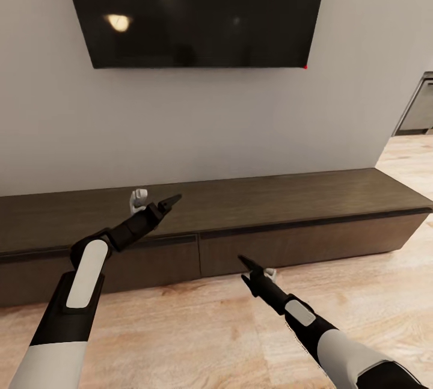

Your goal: Place each of the two pumpkins and all three candles from the living room inside a cabinet in the living room (use any cabinet), then make sure every cabinet is closed, and position the cauldron so it is next to a table in the living room.

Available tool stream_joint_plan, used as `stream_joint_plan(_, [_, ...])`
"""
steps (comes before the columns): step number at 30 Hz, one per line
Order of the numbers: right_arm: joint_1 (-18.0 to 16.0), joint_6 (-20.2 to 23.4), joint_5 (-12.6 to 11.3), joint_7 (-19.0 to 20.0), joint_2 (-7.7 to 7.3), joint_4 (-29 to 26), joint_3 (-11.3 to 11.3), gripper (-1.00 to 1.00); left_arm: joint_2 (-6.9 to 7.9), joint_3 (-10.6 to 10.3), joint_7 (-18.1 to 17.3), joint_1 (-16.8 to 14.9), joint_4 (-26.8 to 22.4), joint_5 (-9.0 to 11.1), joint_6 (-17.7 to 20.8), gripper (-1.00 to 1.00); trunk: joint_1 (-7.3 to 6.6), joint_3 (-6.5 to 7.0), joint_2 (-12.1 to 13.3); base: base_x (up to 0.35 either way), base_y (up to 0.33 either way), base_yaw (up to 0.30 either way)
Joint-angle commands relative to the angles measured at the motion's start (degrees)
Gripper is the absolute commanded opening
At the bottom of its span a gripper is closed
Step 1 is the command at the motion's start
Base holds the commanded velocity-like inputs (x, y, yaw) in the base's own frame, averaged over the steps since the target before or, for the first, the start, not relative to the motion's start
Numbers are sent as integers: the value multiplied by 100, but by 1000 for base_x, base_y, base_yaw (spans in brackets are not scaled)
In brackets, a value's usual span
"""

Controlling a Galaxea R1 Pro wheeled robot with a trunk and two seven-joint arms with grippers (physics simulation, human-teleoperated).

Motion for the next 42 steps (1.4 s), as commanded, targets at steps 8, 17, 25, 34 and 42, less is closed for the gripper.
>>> stream_joint_plan(8, [-4, 369, 73, 236, -85, -131, 10, 100, -3, 5, -28, -4, 20, 2, 136, 100, -1, -5, -2, 0, 0, 0])
stream_joint_plan(17, [-4, 949, 59, 882, -81, -127, -7, 100, -1, 55, -814, -4, 22, -12, 144, 100, -1, -5, -2, 0, 0, 0])
stream_joint_plan(25, [-4, 921, 52, 672, -60, -77, 16, 100, 66, 867, -920, -4, 5, 2, 449, 100, -1, -5, -2, 62, 0, 0])
stream_joint_plan(34, [-4, 859, 67, -104, -62, -104, 9, 100, 81, 937, -925, -4, -7, 3, 580, 100, -1, -5, -2, 322, -7, 0])
stream_joint_plan(42, [-4, 621, 69, -70, -53, -108, 28, 100, 78, 934, -921, -4, -8, 3, 576, 100, -1, -5, -2, 188, -35, 0])
